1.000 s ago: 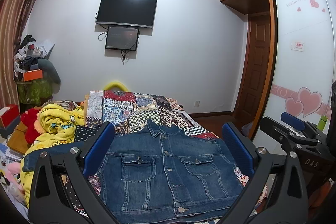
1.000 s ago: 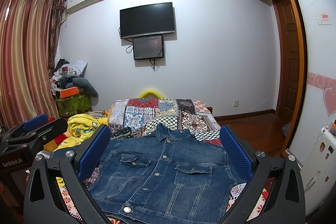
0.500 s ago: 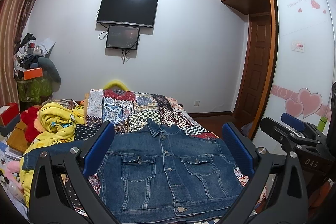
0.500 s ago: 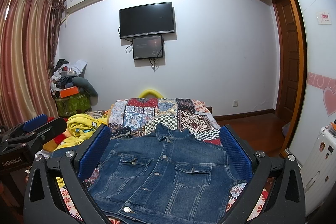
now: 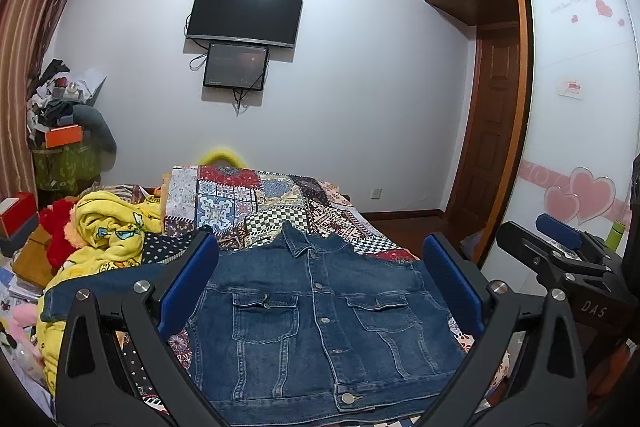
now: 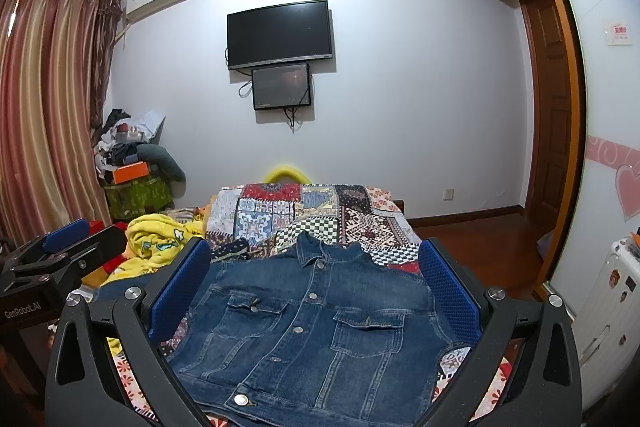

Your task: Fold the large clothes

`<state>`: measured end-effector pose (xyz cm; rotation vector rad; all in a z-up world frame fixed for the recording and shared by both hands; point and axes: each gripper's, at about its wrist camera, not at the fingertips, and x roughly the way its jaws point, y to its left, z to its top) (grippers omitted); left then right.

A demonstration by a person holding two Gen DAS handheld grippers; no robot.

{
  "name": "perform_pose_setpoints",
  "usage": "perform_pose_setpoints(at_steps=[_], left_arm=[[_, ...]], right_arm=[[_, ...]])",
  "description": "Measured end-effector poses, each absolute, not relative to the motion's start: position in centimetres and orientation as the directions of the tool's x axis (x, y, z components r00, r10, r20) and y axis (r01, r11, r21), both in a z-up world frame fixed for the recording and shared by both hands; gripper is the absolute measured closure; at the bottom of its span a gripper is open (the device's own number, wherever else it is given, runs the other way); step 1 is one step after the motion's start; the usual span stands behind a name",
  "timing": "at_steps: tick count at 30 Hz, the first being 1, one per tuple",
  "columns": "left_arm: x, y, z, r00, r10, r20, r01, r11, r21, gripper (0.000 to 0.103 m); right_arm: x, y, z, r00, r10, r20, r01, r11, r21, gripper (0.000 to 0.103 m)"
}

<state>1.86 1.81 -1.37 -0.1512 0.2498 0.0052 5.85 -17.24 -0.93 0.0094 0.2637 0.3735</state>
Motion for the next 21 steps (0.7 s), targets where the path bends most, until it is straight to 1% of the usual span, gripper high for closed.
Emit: perform_pose_setpoints(at_steps=[11, 15, 21], left_arm=[[4.3, 4.9, -2.4, 0.96, 0.024, -0.278, -0.074, 0.982, -0.172, 0.0], [5.9, 7.3, -3.1, 0.952, 0.077, -0.296, -0.131, 0.977, -0.17, 0.0], [8.7, 13.0, -4.8, 0.916, 0.197, -0.35, -0.267, 0.949, -0.165, 0.0]], right_arm=[[8.0, -15.7, -1.5, 0.888, 0.352, -0.296, -0.361, 0.932, 0.026, 0.0], [9.6, -15.1, -1.8, 0.88, 0.357, -0.314, -0.369, 0.929, 0.023, 0.0], [12.8, -13.9, -2.9, 0.864, 0.357, -0.355, -0.374, 0.927, 0.022, 0.0]])
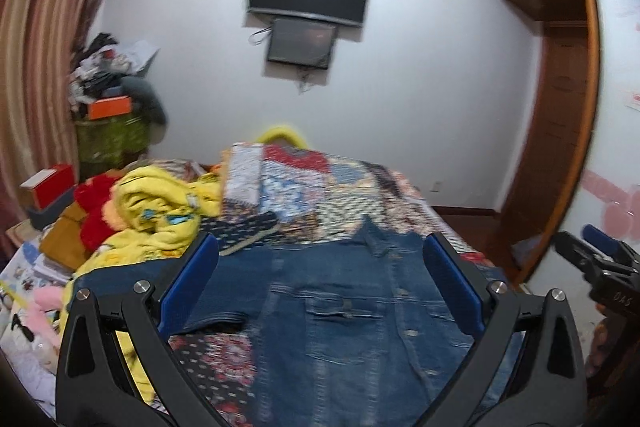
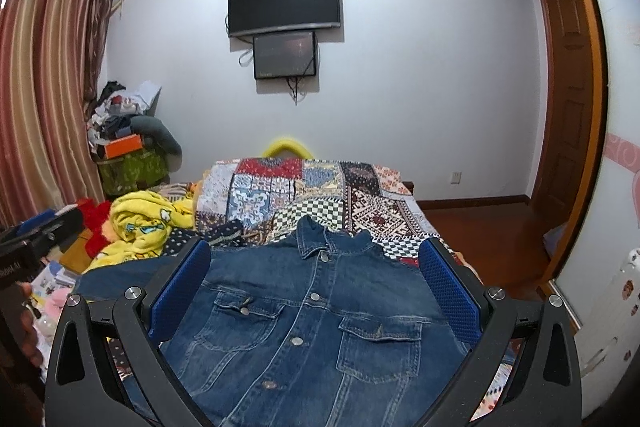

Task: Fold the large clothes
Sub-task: 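Grasp the jacket sleeve with the left tool and lift it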

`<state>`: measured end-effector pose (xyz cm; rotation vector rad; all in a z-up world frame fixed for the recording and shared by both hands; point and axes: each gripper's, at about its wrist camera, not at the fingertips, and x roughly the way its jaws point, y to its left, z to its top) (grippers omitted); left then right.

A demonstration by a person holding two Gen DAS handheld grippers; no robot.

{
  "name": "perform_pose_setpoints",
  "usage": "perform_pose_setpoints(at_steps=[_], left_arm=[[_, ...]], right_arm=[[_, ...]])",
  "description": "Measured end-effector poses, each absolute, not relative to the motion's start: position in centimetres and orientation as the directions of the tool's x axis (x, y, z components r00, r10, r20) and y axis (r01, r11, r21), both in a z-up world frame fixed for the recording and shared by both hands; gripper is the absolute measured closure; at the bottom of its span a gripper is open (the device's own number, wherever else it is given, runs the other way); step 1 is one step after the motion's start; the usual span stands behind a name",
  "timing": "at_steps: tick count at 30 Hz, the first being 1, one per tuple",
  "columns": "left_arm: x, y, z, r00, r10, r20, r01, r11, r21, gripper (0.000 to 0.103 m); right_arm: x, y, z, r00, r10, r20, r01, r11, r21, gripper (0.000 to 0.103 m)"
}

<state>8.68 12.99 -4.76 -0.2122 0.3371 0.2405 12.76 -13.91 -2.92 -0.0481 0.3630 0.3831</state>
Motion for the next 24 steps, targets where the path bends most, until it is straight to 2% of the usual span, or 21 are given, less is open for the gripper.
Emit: perform_pose_setpoints(at_steps=[4, 9, 13, 20, 24], left_arm=[[9.8, 17.4, -6.4, 0.875, 0.301, -0.38, -0.381, 0.911, -0.155, 0.0], [10.8, 24.1, -10.1, 0.77, 0.445, -0.458, -0.543, 0.833, -0.104, 0.0], [10.6, 29.0, -14.2, 0.701, 0.452, -0.552, -0.595, 0.797, -0.103, 0.0], [9.8, 35.8, -22.4, 0.631, 0.299, -0.716, -0.642, 0.719, -0.266, 0.0], [9.0, 38.7, -27.2, 0.64, 0.125, -0.758, -0.648, 0.617, -0.446, 0.0]], right_arm=[[15.5, -13.0, -4.1, 0.847, 0.342, -0.406, -0.373, 0.928, 0.004, 0.0], [19.2, -12.2, -6.3, 0.802, 0.319, -0.506, -0.37, 0.929, -0.001, 0.0], [22.6, -12.0, -8.7, 0.742, 0.282, -0.608, -0.347, 0.938, 0.011, 0.0], [26.4, -12.3, -13.0, 0.62, 0.241, -0.747, -0.298, 0.953, 0.061, 0.0], [27.4, -12.6, -14.5, 0.587, 0.224, -0.778, -0.266, 0.961, 0.075, 0.0]])
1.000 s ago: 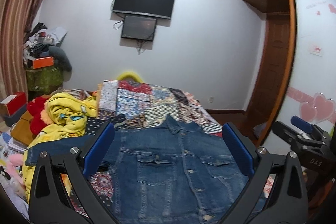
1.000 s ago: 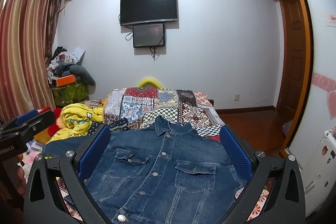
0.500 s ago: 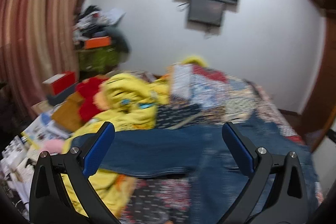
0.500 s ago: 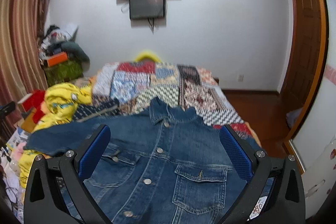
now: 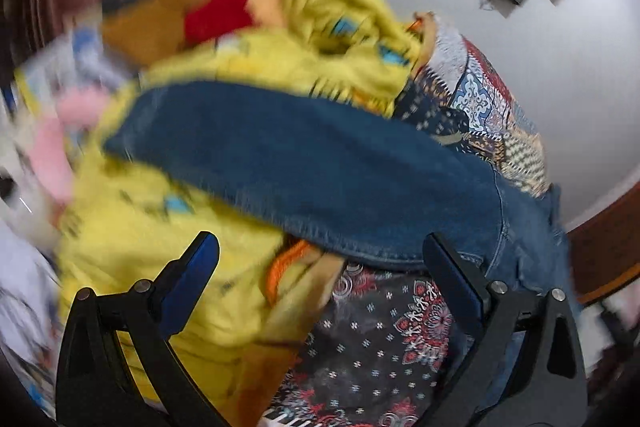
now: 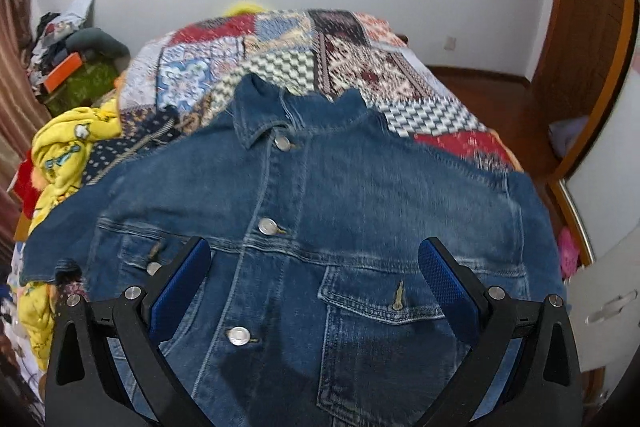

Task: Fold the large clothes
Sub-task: 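Grasp the jacket sleeve with the left tool and lift it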

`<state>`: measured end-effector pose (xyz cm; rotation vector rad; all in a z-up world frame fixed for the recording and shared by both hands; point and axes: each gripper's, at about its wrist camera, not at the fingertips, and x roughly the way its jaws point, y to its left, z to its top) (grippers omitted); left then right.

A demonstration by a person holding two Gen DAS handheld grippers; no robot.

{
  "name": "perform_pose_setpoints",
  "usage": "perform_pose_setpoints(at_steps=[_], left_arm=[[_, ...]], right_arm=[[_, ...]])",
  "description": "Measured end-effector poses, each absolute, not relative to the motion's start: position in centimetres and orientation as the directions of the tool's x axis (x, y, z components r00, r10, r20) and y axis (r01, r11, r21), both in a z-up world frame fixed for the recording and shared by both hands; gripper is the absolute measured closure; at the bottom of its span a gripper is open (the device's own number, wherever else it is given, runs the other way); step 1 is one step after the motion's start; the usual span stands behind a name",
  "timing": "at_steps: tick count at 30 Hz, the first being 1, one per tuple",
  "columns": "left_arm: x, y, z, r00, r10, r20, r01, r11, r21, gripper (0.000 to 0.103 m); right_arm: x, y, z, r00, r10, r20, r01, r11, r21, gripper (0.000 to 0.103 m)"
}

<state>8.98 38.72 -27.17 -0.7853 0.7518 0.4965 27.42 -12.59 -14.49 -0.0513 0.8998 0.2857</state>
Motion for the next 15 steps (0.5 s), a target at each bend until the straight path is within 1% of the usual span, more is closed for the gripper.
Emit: perform_pose_setpoints(at_steps=[1, 3, 4, 6, 9, 11, 12, 13, 14, 15], left_arm=[[8.9, 39.3, -28.2, 0.648, 0.081, -0.757, -0.645, 0.588, -0.488, 0.001], [8.7, 40.6, -30.0, 0.659, 0.024, -0.752, -0.647, 0.527, -0.551, 0.007], [8.7, 41.1, -30.5, 0.665, 0.01, -0.747, -0.647, 0.507, -0.569, 0.012], [8.8, 42.2, -31.5, 0.678, -0.005, -0.735, -0.65, 0.463, -0.603, 0.014], [9.2, 43.9, -32.3, 0.69, -0.011, -0.723, -0.654, 0.419, -0.63, 0.025], [9.5, 45.0, -32.9, 0.694, -0.015, -0.72, -0.659, 0.389, -0.643, 0.039], [9.8, 45.5, -33.1, 0.694, -0.016, -0.72, -0.662, 0.381, -0.646, 0.043], [10.2, 45.8, -33.2, 0.683, -0.009, -0.731, -0.674, 0.379, -0.634, 0.052], [10.4, 46.1, -33.2, 0.671, -0.002, -0.741, -0.685, 0.382, -0.621, 0.064], [10.7, 46.2, -33.1, 0.648, 0.013, -0.761, -0.705, 0.389, -0.594, 0.07]], right_arm=[[27.8, -12.4, -14.7, 0.58, 0.225, -0.783, -0.266, 0.961, 0.08, 0.0], [28.1, -12.5, -15.2, 0.566, 0.227, -0.793, -0.259, 0.962, 0.09, 0.0], [28.3, -12.5, -15.4, 0.56, 0.228, -0.796, -0.255, 0.962, 0.096, 0.0], [28.5, -12.5, -15.7, 0.551, 0.229, -0.803, -0.25, 0.963, 0.103, 0.0], [28.9, -12.6, -16.0, 0.543, 0.231, -0.807, -0.244, 0.963, 0.112, 0.0], [29.1, -12.7, -16.2, 0.539, 0.231, -0.81, -0.236, 0.965, 0.117, 0.0], [29.1, -12.8, -16.2, 0.537, 0.232, -0.811, -0.233, 0.965, 0.122, 0.0], [29.2, -13.0, -16.3, 0.535, 0.234, -0.812, -0.23, 0.965, 0.127, 0.0], [29.3, -13.0, -16.3, 0.534, 0.235, -0.812, -0.227, 0.965, 0.131, 0.0], [29.3, -13.1, -16.3, 0.531, 0.237, -0.813, -0.223, 0.965, 0.136, 0.0]])
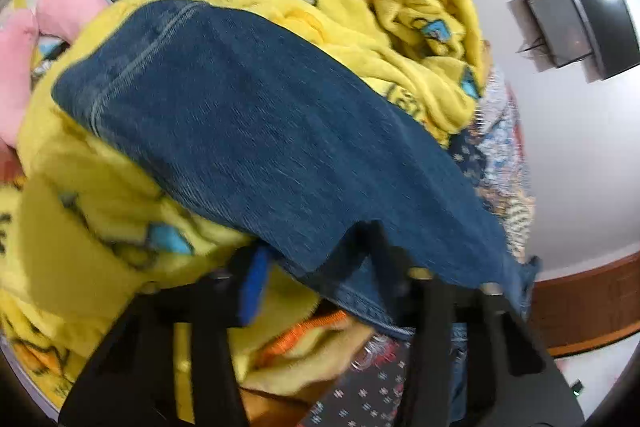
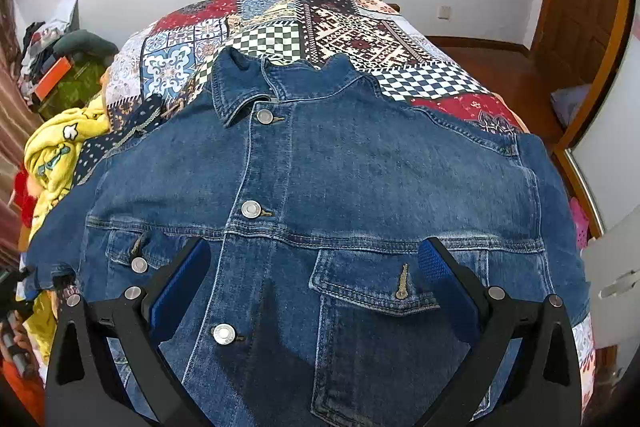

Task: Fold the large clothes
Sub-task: 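Grasp the jacket sleeve with the left tool and lift it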

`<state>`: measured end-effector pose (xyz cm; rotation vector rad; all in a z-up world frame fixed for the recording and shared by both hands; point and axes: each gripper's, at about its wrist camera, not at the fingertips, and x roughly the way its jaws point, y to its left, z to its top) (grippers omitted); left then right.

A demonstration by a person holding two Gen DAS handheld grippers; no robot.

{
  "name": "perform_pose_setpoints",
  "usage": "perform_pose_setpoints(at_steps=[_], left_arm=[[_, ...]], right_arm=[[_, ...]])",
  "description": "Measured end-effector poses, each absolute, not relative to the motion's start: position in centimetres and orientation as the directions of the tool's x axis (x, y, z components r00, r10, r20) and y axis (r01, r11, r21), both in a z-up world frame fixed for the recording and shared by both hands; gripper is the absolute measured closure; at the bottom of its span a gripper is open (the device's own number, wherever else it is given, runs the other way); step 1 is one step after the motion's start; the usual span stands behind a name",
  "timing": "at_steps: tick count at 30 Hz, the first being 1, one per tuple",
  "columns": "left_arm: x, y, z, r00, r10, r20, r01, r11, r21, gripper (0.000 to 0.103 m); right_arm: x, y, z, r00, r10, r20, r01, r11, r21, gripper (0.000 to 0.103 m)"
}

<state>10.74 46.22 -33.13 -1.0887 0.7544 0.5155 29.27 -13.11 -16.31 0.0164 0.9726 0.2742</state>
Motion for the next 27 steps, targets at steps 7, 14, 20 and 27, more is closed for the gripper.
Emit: perform_pose_setpoints(at_steps=[7, 14, 20, 27], left_arm=[[13.6, 42.7, -26.2, 0.597, 0.22, -0.771, -0.695, 0.621, -0.361, 0.085], [18.2, 37.6, -16.0, 0.743, 0.244, -0.624, -0.536, 0.774, -0.336, 0.091], [24.0, 30.2, -8.6, 0.842, 0.147, -0.52, -0.353, 0.877, -0.325, 0.092], [30.6, 19.3, -6.6, 0.853, 0.008, -0.522, -0.161, 0.955, -0.248, 0.092]], right_arm=[[28.8, -13.4, -15.5, 0.536, 0.241, -0.809, -0.225, 0.965, 0.139, 0.0], [28.3, -14.4, -13.8, 0.556, 0.266, -0.787, -0.243, 0.958, 0.152, 0.0], [27.9, -16.6, -12.9, 0.573, 0.288, -0.767, -0.232, 0.955, 0.185, 0.0], [27.8, -19.2, -12.4, 0.58, 0.293, -0.76, -0.234, 0.954, 0.19, 0.0]])
